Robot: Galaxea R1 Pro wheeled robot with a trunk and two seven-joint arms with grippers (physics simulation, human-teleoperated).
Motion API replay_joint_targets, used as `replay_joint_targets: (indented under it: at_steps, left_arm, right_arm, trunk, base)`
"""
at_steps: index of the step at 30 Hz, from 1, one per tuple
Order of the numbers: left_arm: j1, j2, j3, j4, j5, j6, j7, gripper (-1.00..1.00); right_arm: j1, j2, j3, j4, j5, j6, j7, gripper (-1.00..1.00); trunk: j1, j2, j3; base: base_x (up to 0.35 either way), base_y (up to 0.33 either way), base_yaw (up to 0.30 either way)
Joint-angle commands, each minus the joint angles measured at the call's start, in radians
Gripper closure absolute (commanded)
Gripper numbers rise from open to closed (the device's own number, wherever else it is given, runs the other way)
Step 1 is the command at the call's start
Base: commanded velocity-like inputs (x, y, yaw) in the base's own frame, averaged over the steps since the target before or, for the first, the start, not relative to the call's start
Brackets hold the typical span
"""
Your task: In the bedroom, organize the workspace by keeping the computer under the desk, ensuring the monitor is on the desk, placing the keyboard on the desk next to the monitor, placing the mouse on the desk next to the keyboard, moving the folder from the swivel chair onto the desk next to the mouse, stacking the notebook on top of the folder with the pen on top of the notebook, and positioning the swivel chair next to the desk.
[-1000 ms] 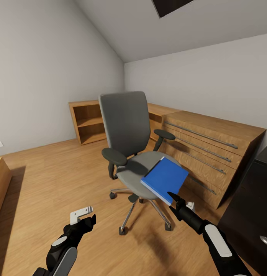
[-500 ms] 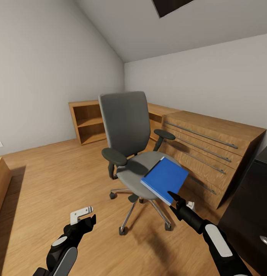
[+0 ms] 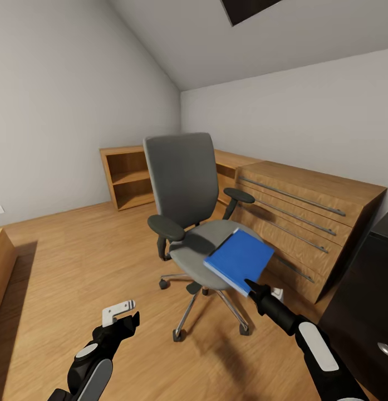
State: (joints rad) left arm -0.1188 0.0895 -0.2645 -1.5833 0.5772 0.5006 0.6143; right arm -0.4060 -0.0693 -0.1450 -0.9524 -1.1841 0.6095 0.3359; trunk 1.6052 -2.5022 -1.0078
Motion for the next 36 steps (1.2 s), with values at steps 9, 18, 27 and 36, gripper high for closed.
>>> replay_joint_targets:
  at_steps: [9, 18, 27, 36]
  left_arm:
    - [-0.001, 0.0, -0.002, -0.001, 0.009, 0.002, 0.01, -1.0]
    - [-0.001, 0.0, -0.002, -0.001, 0.009, 0.001, 0.01, -1.0]
    - [-0.001, -0.001, -0.002, -0.001, 0.009, 0.001, 0.01, -1.0]
    - [-0.001, -0.002, -0.003, -0.001, 0.011, 0.002, 0.01, -1.0]
  right_arm:
    - [0.0, 0.0, -0.002, 0.0, -0.003, 0.007, 0.002, 1.0]
    - [0.0, 0.0, -0.002, 0.0, -0.003, 0.007, 0.002, 1.0]
    - [0.0, -0.001, -0.003, -0.009, -0.001, 0.005, 0.002, 1.0]
    - [0.0, -0.004, -0.004, -0.063, 0.001, 0.004, 0.0, 1.0]
  trunk:
    - [0.0, 0.0, -0.001]
    - [0.0, 0.0, -0.001]
    - [-0.004, 0.002, 0.034]
    - [-0.032, 0.051, 0.064]
  base:
    - [0.0, 0.0, 0.0]
    - [0.0, 0.0, 0.0]
    - [0.0, 0.0, 0.0]
    - [0.0, 0.0, 0.0]
